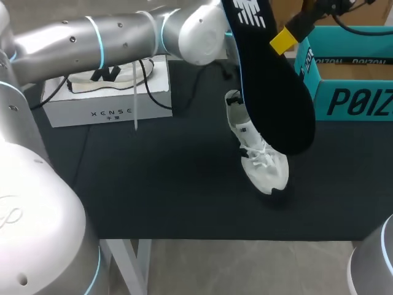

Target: Take the shoe out of the shoebox, open the shoe tongue, remove and reinsert the insole, then place the shoe into the shoebox

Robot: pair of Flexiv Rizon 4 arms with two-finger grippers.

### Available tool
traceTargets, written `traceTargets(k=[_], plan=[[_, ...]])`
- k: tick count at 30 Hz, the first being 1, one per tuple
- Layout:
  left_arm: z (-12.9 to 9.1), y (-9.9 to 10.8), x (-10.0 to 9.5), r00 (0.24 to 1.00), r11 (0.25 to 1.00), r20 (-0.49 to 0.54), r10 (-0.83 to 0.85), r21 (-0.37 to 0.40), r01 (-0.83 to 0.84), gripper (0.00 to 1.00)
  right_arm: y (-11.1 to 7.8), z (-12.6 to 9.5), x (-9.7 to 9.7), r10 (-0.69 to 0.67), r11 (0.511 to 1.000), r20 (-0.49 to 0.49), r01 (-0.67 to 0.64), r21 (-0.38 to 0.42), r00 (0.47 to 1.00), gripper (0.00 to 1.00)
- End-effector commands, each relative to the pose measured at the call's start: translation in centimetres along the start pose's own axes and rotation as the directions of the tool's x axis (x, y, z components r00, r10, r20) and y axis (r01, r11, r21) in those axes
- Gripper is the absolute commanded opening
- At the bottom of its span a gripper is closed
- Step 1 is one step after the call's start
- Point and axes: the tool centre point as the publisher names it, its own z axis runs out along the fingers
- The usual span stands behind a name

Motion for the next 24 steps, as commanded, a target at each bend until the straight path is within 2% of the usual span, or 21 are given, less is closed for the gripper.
traceTargets(k=[1,5,11,24], plan=[[0.5,-0.1,-0.8,0.947,0.975,-0.235,0.219,0.009,-0.223,0.00,0.2,0.0,-0.1,0.001,1.000,0.000,-0.001,0.005,1.000,0.00],[0.9,-0.3,-0.9,0.928,0.967,-0.275,0.252,0.043,-0.251,0.00,0.2,0.0,-0.1,0.001,1.000,0.000,-0.001,0.005,1.000,0.00],[1.3,-1.4,-1.4,0.911,0.961,-0.310,0.273,0.042,-0.274,0.00,0.2,0.0,-0.1,0.001,1.000,0.000,-0.001,0.005,1.000,0.00],[5.4,-2.8,-1.4,0.900,0.962,-0.338,0.274,0.106,-0.253,0.00,0.2,0.0,-0.1,0.001,1.000,0.000,-0.001,0.005,1.000,0.00]])
